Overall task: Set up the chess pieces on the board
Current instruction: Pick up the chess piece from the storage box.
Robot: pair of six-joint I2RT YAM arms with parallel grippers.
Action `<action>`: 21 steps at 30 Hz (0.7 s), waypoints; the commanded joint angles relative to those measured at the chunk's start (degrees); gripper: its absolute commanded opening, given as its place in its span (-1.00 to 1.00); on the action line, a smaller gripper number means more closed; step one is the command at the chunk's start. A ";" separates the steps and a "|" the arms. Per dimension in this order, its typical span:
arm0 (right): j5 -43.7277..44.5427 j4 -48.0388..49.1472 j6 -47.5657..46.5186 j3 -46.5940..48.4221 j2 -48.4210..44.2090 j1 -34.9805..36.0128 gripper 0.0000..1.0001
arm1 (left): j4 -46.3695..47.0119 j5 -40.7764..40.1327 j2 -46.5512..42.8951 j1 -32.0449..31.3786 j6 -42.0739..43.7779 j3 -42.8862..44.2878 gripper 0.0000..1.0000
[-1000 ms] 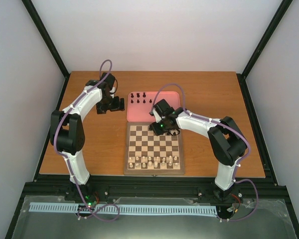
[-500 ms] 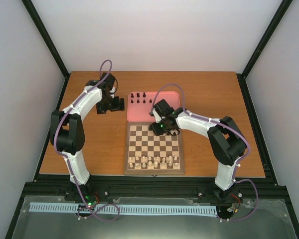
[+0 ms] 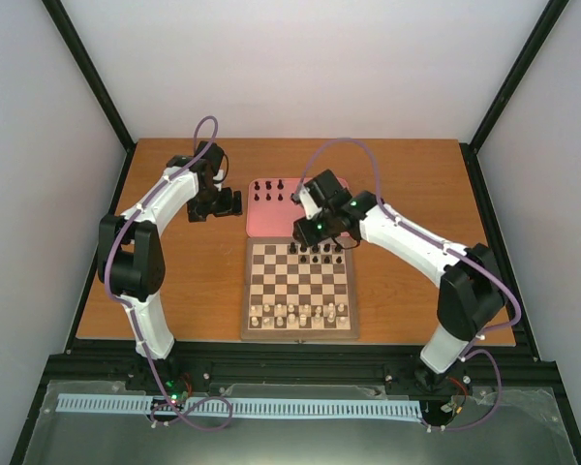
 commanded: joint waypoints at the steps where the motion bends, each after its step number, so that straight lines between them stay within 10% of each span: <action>1: 1.30 -2.51 -1.38 5.93 -0.18 -0.05 -0.21 | 0.08 0.29 0.49 -0.04 0.28 1.34 0.99; 21: 5.85 2.43 -2.37 50.25 43.86 -9.24 -0.27 | 0.26 0.58 -1.40 -0.04 0.14 1.04 0.99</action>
